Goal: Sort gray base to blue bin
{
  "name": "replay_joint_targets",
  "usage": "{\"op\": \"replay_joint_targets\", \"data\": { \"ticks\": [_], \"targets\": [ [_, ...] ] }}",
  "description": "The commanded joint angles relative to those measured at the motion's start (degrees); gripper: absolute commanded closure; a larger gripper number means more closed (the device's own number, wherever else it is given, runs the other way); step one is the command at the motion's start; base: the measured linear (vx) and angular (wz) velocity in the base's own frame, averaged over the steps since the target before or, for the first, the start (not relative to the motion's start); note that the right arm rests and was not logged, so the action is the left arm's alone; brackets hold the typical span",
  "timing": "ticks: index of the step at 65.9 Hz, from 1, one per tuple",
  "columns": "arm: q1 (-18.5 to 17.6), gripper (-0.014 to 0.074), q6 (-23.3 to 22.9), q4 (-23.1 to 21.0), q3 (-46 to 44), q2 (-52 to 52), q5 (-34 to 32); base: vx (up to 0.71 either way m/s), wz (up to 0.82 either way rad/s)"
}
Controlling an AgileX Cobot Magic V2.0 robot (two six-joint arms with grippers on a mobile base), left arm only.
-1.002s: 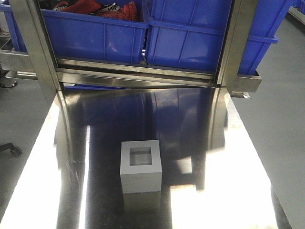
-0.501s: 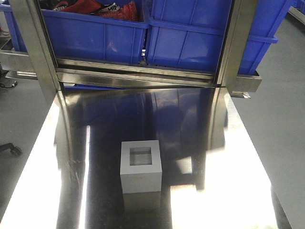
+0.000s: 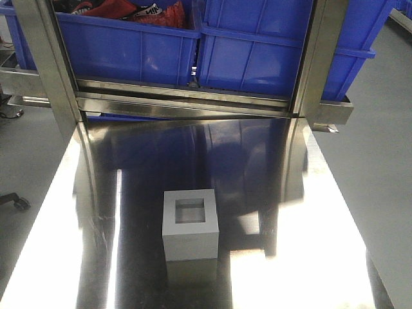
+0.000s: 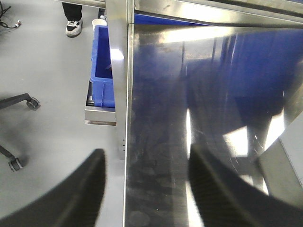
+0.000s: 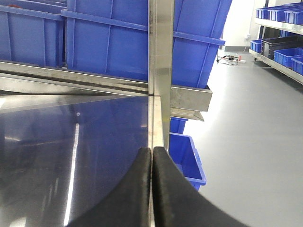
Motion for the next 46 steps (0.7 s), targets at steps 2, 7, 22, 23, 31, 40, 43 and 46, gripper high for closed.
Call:
{"op": "replay_joint_targets", "data": {
  "ticks": [2, 7, 22, 23, 31, 40, 43, 46],
  "targets": [
    [-0.3, 0.0111, -0.6, -0.4, -1.9, 0.4, -4.2, 0.00, 0.00],
    [-0.3, 0.0101, -0.6, -0.4, -1.9, 0.4, -4.9, 0.00, 0.00],
    [-0.3, 0.0104, -0.4, -1.8, -2.2, 0.4, -5.4, 0.00, 0.00],
    [-0.3, 0.0104, -0.1, -2.2, -2.3, 0.4, -5.7, 0.00, 0.00],
    [-0.3, 0.0104, 5.5, -7.0, -3.7, 0.4, -7.4, 0.00, 0.00],
    [-0.3, 0.0104, 17.0, -20.0, -4.0, 1.2, -9.1, 0.00, 0.00],
    [-0.3, 0.0104, 21.5, -25.4, -4.5, 2.4, -8.4, 0.00, 0.00],
    [-0.3, 0.0104, 27.2, -31.6, -5.4, 4.3, -6.5, 0.00, 0.00]
  ]
}}
